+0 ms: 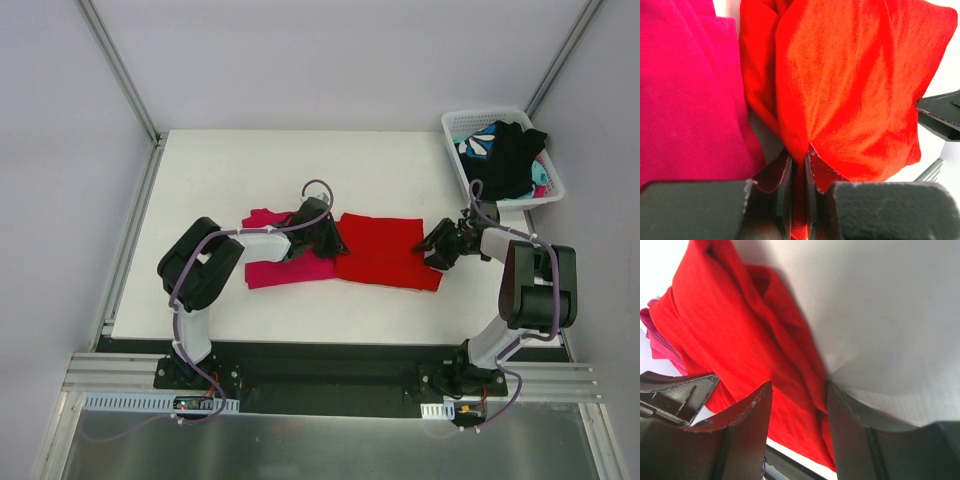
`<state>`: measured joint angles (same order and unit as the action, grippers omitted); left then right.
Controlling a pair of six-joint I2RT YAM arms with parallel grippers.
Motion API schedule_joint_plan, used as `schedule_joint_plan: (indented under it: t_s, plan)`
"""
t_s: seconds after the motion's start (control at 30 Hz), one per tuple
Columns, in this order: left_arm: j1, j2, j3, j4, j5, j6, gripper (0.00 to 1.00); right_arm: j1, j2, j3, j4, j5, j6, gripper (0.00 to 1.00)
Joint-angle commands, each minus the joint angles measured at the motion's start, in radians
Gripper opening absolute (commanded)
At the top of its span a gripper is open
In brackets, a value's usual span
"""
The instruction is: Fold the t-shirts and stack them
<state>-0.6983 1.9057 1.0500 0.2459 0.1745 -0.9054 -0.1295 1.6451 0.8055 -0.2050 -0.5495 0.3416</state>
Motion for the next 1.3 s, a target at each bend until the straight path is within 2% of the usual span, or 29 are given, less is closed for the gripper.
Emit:
schedule_joint_plan:
  t_s: [0.0,0.27,0.37,0.43,0.5,0.63,0.7,0.77,0.83,1.03,1.27]
  plan:
    - [0.008,0.001,0.036,0.003,0.010,0.003,0.06,0.074,0.033,0.044,0.029,0.020,0.040,0.50]
    - [0.008,0.013,0.035,0.010,0.011,-0.006,0.06,0.125,0.021,0.000,0.076,0.006,0.094,0.49]
    - [0.008,0.027,0.036,0.024,0.016,-0.016,0.06,0.128,0.012,-0.009,0.082,0.016,0.103,0.40]
    - [0.006,0.033,0.030,0.030,0.017,-0.023,0.06,0.146,0.018,-0.012,0.087,0.014,0.105,0.27]
    - [0.006,0.038,0.027,0.044,0.019,-0.032,0.06,0.151,0.024,-0.014,0.101,0.005,0.119,0.24]
    - [0.005,0.056,0.034,0.061,0.026,-0.046,0.06,0.182,0.041,-0.003,0.110,0.002,0.132,0.23]
    - [0.005,0.058,0.039,0.061,0.026,-0.050,0.04,0.194,0.038,-0.002,0.107,0.008,0.132,0.14]
    - [0.003,0.046,0.036,0.056,0.019,-0.037,0.01,0.195,0.024,0.014,0.086,0.017,0.125,0.08]
    - [0.003,0.007,0.053,-0.017,-0.019,0.009,0.00,0.197,0.006,0.050,0.018,0.049,0.093,0.01]
    - [0.006,-0.105,0.107,-0.151,-0.096,0.097,0.00,0.220,-0.068,0.158,-0.115,0.106,0.053,0.01]
    - [0.006,-0.198,0.134,-0.210,-0.131,0.117,0.00,0.240,-0.116,0.277,-0.220,0.140,0.028,0.01]
